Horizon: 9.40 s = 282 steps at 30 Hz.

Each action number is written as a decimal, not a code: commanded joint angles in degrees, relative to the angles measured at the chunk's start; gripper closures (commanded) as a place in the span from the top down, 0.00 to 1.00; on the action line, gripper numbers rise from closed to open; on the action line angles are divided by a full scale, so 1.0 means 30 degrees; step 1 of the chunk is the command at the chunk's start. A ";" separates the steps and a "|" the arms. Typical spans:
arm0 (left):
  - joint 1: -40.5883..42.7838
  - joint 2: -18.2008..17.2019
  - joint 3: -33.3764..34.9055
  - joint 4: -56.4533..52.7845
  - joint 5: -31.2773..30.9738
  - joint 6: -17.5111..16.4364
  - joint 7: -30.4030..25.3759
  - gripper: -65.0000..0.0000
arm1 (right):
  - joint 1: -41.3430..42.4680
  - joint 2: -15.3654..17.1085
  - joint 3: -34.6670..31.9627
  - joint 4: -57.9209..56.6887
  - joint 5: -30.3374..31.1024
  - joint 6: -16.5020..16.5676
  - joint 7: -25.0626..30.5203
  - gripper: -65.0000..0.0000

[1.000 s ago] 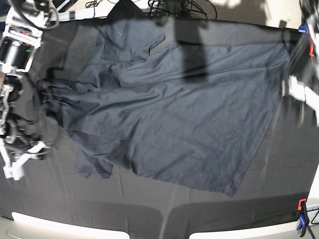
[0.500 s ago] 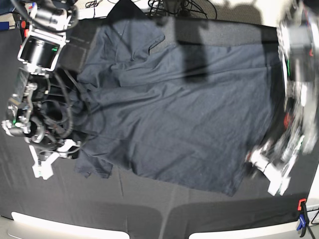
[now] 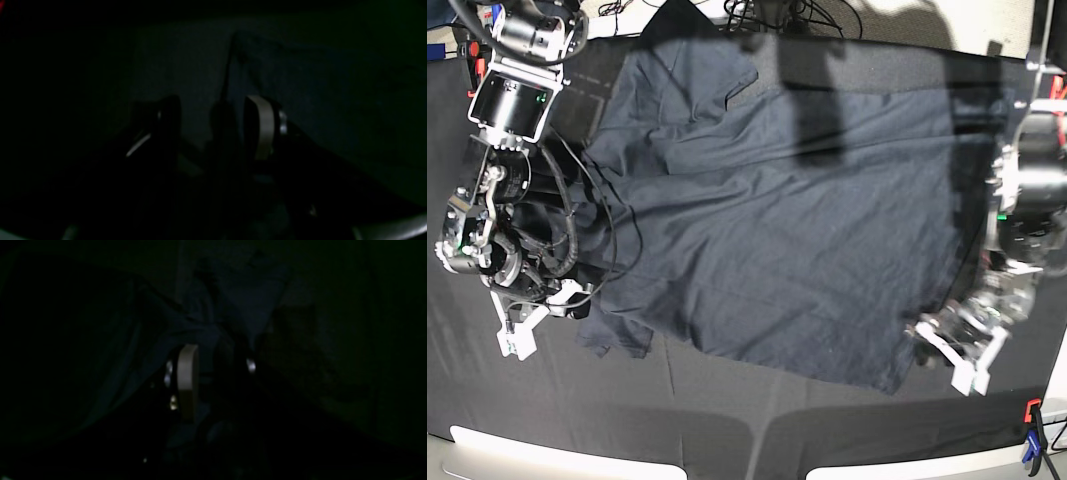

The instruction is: Layout the t-shirt on the table in an organized manner, then fold the t-shirt properly

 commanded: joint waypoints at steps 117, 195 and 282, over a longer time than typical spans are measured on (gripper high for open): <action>2.1915 -0.1945 -0.6419 3.2414 -0.4641 0.6397 0.8007 0.38 | -1.3355 -0.2900 1.0637 0.4488 0.4175 0.4524 -0.2273 0.00; 2.1864 -0.1945 -0.6419 3.2414 -0.3424 0.6404 0.8167 0.38 | 1.1067 -0.0481 -0.0947 -1.9715 -0.7060 -0.1872 0.5515 0.42; 2.1872 -0.1945 -0.6419 3.2407 -0.3439 0.6397 0.7716 0.38 | 0.7235 -0.2849 -0.4153 -1.2539 -0.6725 -0.0525 0.1180 0.39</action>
